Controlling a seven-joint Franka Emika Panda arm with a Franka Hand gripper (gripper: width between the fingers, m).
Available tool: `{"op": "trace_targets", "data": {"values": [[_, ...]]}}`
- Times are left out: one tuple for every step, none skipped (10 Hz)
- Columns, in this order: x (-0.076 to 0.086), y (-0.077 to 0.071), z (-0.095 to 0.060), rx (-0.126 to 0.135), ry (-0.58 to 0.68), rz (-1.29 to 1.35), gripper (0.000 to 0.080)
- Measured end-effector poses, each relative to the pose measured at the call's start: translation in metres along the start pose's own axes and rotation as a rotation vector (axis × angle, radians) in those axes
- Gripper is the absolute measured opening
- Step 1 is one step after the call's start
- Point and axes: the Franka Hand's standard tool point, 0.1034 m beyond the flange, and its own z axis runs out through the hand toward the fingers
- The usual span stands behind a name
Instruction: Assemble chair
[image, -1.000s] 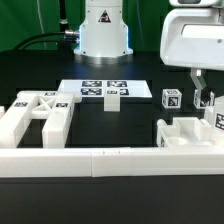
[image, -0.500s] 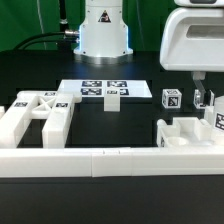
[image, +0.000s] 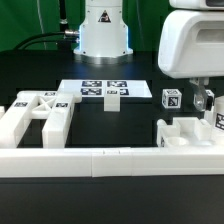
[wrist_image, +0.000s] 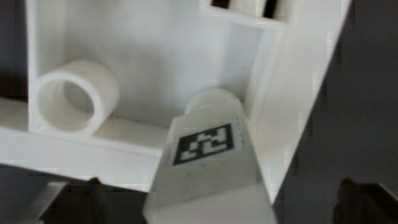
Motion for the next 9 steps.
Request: {"op": "trace_targets", "data": {"values": [[-0.0001,0.0001,0.0,0.0,0.0,-0.028,0.0649],[-0.0001,0.0001,0.0,0.0,0.0,-0.026,0.0551],[-0.0001,0.0003,0.0001,0.0,0.0,-0.024,0.0416],[-0.0001,0.0002,0.0,0.001,0.0,-0.006,0.0416],[-0.0001,0.0003,0.0,0.001,0.0,-0.006,0.0285],[-0.0001,0.0002,0.0,0.001,0.0,0.001,0.0285],[0.0,-0.0001,0.0001,0.004,0.0,0.097,0.0285],[0.0001,-0.0001,0.0001,0.005,0.002,0.195,0.0285],[0.0003,-0.0003,0.0001,0.006,0.004,0.267,0.0285]]}}
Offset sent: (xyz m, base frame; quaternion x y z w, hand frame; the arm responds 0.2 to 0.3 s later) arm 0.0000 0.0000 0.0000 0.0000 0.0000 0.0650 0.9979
